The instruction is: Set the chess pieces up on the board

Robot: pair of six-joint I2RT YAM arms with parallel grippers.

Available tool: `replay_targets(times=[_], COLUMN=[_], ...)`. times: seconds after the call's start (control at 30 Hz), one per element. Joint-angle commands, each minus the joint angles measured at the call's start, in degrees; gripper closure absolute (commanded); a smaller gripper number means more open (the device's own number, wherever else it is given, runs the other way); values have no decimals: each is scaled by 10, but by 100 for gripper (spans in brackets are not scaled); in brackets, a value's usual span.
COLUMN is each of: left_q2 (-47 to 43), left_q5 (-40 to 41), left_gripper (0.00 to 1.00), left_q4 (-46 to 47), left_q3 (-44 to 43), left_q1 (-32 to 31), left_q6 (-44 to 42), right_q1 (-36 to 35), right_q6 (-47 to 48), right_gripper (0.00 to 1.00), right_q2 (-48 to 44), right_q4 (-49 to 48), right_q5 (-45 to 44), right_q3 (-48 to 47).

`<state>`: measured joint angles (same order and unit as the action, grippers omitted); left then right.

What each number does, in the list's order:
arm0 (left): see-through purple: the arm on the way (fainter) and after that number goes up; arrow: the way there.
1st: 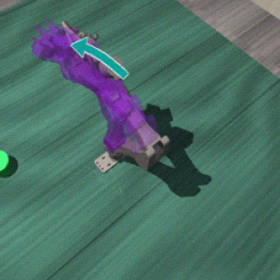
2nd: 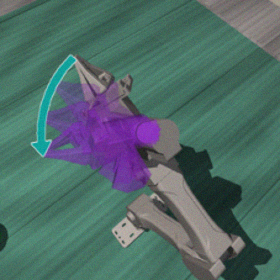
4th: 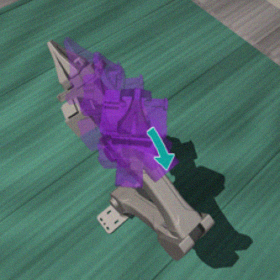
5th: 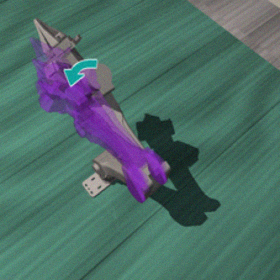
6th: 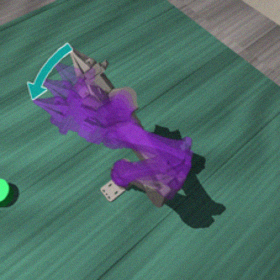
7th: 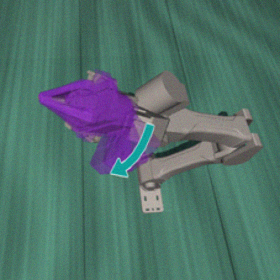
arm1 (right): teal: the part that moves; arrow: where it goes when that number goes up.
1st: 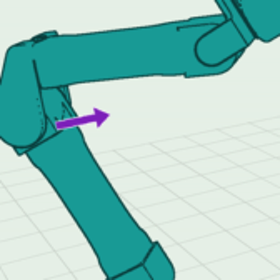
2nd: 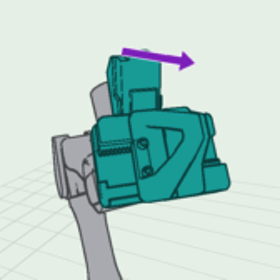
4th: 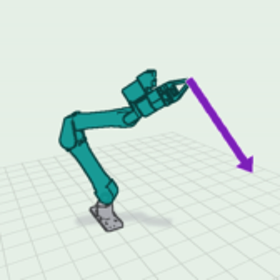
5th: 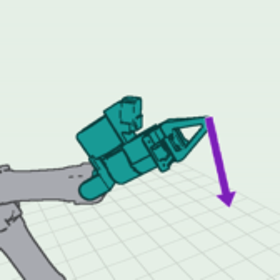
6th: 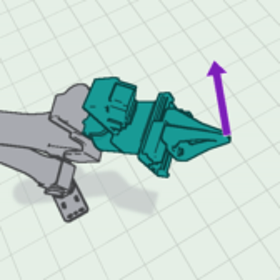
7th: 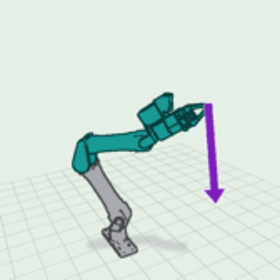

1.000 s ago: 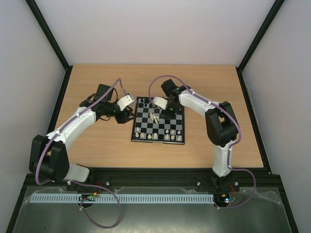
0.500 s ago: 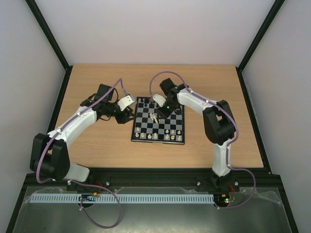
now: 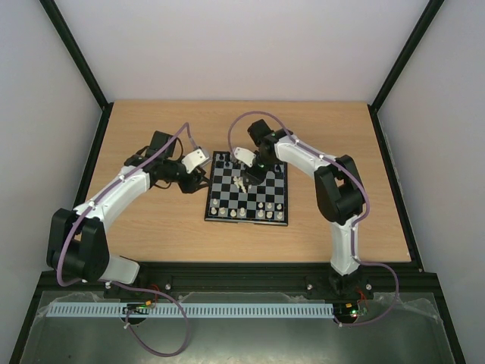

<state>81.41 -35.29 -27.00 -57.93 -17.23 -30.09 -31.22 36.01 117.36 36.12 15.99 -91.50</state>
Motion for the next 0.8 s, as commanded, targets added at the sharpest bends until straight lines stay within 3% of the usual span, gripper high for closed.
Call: replay_targets(times=[0.0, 0.27, 0.77], left_q2=[-19, -27, -22], left_q5=[-4, -7, -21], left_gripper=[51, 51, 51], left_q4=[-8, -6, 10], left_q3=[5, 12, 18], left_q1=[10, 22, 29], left_q6=[-3, 2, 17], right_q1=[-4, -8, -8], right_q6=[129, 191, 220], right_gripper=[58, 61, 63], right_q2=[24, 72, 10], right_q4=[52, 112, 100], right_q5=[22, -5, -48], right_q3=[-18, -57, 40])
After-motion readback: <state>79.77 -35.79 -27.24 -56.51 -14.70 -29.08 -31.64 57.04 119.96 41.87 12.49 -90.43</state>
